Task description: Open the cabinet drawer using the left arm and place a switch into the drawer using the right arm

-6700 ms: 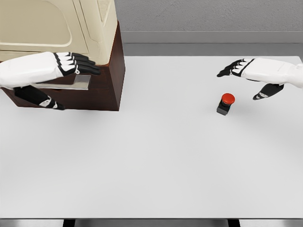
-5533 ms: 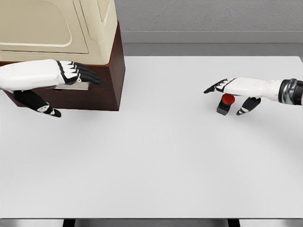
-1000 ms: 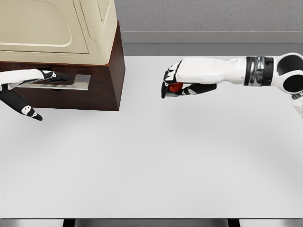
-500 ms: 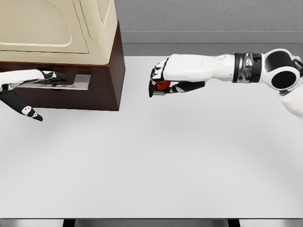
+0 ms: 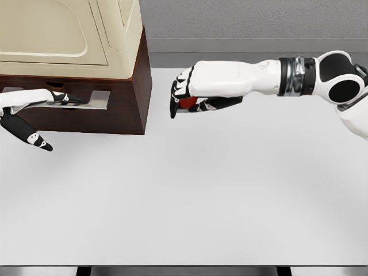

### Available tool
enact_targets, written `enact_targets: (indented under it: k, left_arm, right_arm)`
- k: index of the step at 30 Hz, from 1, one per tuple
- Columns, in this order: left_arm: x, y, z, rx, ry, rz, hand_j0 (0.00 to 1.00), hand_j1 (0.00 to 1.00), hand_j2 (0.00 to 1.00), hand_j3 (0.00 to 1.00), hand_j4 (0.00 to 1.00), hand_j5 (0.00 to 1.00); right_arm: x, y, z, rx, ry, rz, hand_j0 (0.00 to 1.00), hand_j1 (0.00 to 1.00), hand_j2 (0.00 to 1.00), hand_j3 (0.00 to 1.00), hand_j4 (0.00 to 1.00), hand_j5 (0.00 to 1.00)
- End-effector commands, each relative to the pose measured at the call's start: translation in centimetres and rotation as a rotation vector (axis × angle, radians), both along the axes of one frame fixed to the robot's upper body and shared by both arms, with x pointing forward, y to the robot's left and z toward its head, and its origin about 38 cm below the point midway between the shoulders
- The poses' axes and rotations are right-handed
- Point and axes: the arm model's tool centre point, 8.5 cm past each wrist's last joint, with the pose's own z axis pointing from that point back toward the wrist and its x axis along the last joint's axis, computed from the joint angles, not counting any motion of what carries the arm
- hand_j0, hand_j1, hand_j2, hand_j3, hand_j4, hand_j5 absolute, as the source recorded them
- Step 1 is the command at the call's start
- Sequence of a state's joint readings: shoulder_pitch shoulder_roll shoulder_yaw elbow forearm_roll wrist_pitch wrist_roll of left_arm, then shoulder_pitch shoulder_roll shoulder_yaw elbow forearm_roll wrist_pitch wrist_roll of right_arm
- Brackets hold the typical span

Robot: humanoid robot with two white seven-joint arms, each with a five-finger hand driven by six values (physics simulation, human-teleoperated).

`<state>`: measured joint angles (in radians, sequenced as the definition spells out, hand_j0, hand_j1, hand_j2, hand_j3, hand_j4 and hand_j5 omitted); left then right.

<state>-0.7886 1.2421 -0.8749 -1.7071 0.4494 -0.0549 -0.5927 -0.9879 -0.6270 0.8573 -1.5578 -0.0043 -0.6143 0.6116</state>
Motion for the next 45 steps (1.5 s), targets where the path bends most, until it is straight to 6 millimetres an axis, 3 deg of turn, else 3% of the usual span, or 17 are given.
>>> enact_targets:
  k: [1,17,22,45]
  left_arm:
    - [-0.5,-0.7,-0.3,-0.026,0.039,-0.026,1.0,1.0,1.0,1.0,1.0,1.0]
    - [-1.9,0.2,0.6,-0.068,0.072,-0.012,1.0,1.0,1.0,1.0,1.0,1.0]
    - [-2.1,0.3,0.8,-0.083,0.067,-0.025,1.0,1.0,1.0,1.0,1.0,1.0]
    - [-3.4,1.4,0.7,-0.131,0.081,-0.04,1.0,1.0,1.0,1.0,1.0,1.0]
  right_arm:
    - [-0.5,0.2,0.3,0.008,-0.002,0.016,0.54,0.54,0.54,0.54,0.54,0.54]
    - [-0.7,1.3,1.6,0.006,-0.023,0.027,0.54,0.54,0.54,0.54,0.54,0.54]
    - [-0.9,2.7,1.7,0.005,-0.017,0.047,0.54,0.54,0.54,0.54,0.54,0.54]
    - [-0.9,3.6,2.1,0.007,-0.019,0.053,0.54,0.54,0.54,0.54,0.54,0.54]
